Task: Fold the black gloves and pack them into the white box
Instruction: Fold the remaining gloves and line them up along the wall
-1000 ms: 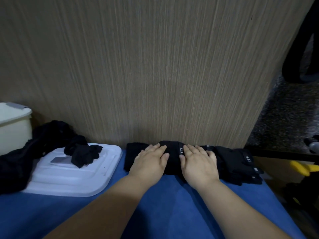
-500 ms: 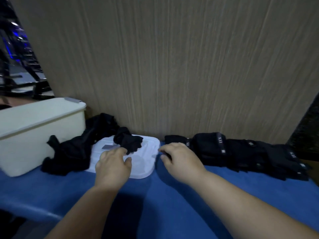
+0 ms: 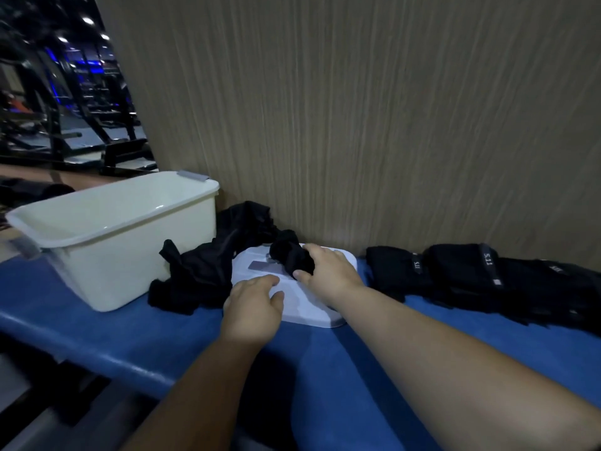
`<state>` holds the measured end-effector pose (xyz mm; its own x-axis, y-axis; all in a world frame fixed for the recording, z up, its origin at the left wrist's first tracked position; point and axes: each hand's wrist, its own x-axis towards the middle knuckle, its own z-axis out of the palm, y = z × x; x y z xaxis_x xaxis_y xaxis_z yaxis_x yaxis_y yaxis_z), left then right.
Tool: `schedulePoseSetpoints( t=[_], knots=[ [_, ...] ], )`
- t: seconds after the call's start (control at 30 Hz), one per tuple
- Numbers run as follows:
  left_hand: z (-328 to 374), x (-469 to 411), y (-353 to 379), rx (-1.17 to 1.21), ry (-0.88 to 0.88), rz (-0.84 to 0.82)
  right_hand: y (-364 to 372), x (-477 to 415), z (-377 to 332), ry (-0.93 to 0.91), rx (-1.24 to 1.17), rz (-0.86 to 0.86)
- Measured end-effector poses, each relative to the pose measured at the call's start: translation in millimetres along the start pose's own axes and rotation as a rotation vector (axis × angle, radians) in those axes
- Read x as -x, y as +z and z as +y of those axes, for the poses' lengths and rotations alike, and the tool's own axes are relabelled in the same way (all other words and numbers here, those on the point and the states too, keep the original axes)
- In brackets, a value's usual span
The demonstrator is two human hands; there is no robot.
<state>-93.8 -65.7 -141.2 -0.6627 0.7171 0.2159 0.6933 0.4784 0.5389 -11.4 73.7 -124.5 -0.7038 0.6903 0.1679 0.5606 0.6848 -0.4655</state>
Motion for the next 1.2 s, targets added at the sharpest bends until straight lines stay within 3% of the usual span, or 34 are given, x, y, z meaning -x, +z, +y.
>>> schedulePoseSetpoints(
  t=[0.1, 0.3, 0.47, 0.63, 0.73, 0.8, 0.97, 1.1, 1.2],
  knots=[
    [2.3, 0.3, -1.3, 0.084, -0.034, -0.005, -0.3, 0.5, -2.5, -0.056, 0.075, 0.049],
    [21.8, 9.1, -9.6, 0.425, -0.099, 0.026, -26.9, 37.1, 3.5, -0.096, -0.007, -0.031],
    [58.7, 30.9, -6.2, 0.531, -0.064, -0.165, -63.5, 92.7, 27.2, -0.131, -0.114, 0.015],
    [118.7, 55.1, -4.8, 0.749, -0.046, -0.242, -110.3, 157.4, 61.1, -0.168, -0.260, 0.015],
    [152.0, 70.0, -3.9, 0.858, -0.044, -0.321, -133.1, 189.9, 76.5, -0.141, -0.471, 0.001],
    [165.9, 83.0, -0.7, 0.951, -0.049, -0.406, -140.4, 204.1, 90.6, -0.091, -0.602, 0.086],
    [176.0, 112.2, 21.9, 1.027, -0.097, -0.546, -135.2, 224.9, 120.5, 0.044, -0.600, 0.293],
    [174.9, 120.9, 37.1, 0.973, -0.121, -0.635, -127.0, 232.8, 135.1, -0.017, -0.348, 0.320],
    [176.0, 120.9, 41.6, 0.975, -0.113, -0.698, -128.1, 235.0, 140.4, -0.068, -0.308, 0.319]
  ],
)
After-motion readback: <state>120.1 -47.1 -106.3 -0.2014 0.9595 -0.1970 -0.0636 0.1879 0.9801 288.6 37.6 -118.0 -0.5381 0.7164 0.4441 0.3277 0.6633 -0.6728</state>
